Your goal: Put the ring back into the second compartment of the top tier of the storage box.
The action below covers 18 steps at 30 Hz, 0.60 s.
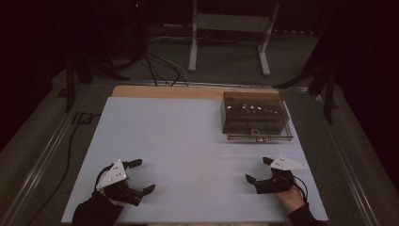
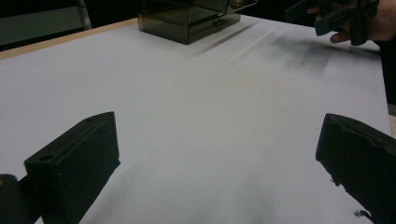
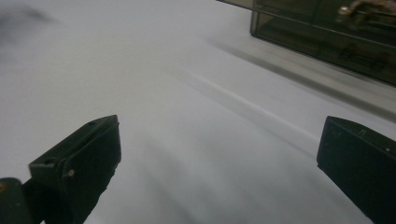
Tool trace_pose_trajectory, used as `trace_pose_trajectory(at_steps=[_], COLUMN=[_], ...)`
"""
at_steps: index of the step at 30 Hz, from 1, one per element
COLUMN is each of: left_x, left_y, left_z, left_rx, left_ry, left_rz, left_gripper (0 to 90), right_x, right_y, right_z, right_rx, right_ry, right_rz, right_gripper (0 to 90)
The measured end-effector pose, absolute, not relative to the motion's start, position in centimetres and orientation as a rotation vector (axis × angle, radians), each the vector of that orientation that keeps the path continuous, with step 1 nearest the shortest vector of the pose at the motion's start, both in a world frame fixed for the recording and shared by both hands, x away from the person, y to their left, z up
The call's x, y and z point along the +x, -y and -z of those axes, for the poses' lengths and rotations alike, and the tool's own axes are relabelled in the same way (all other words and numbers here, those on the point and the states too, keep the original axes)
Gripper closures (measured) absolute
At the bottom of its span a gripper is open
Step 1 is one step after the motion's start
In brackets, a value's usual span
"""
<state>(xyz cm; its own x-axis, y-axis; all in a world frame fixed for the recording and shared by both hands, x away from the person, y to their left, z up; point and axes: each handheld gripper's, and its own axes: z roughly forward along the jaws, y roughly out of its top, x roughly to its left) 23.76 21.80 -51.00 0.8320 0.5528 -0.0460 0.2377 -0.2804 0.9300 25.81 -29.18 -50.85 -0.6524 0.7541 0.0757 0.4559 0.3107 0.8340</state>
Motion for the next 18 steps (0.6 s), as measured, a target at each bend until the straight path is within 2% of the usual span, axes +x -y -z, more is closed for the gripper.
trace_pose_trajectory(at_steps=[18], left_x=[23.8], left_y=[-21.7], left_z=[51.0], left_rx=[1.871], left_ry=[-0.591], left_rz=[-0.34], left_gripper=[0.7], right_x=[25.3], right_y=[30.3], right_z=[51.4], right_rx=[1.066], right_ry=[-2.253], right_rz=[-1.248], right_gripper=[0.0])
